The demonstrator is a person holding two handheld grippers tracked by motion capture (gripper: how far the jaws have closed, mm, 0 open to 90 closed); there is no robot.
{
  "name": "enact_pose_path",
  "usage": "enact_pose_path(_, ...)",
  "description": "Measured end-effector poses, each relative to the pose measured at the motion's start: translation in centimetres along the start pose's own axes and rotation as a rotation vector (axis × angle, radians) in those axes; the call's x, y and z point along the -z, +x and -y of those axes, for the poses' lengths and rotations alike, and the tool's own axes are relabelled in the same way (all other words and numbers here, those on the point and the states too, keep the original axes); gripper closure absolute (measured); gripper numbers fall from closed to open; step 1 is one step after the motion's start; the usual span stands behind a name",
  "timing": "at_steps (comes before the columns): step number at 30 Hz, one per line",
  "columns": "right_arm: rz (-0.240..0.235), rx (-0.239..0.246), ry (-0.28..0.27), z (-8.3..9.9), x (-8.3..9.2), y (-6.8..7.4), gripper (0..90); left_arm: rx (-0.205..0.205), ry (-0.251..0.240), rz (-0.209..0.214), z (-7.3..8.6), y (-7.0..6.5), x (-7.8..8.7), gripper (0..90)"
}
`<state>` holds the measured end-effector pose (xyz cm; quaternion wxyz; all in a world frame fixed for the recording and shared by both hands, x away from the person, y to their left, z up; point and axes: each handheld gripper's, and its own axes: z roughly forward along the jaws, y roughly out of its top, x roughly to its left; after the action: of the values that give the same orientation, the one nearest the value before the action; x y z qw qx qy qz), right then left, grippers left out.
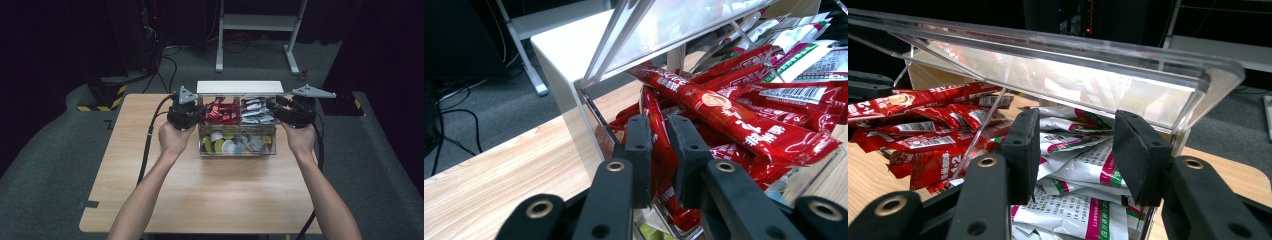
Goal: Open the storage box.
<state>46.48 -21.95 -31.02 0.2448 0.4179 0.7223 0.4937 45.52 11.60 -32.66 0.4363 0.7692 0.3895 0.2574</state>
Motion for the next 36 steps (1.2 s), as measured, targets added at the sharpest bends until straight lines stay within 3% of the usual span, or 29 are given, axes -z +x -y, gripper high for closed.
enact_pose_path(7,0.001,0.000,0.001,0.0,0.0,0.0,54.2,-0.005,-0.003,0.004,-0.1,0.3,0.3,87.7)
enact_pose_path(22,0.002,0.002,-0.002,0.0,0.0,0.1,54.0,-0.012,-0.033,0.026,-0.2,0.3,2.0,88.4)
enact_pose_path(36,0.002,-0.001,-0.002,0.1,0.0,0.0,54.0,-0.010,-0.054,-0.001,-0.2,0.6,3.8,88.5)
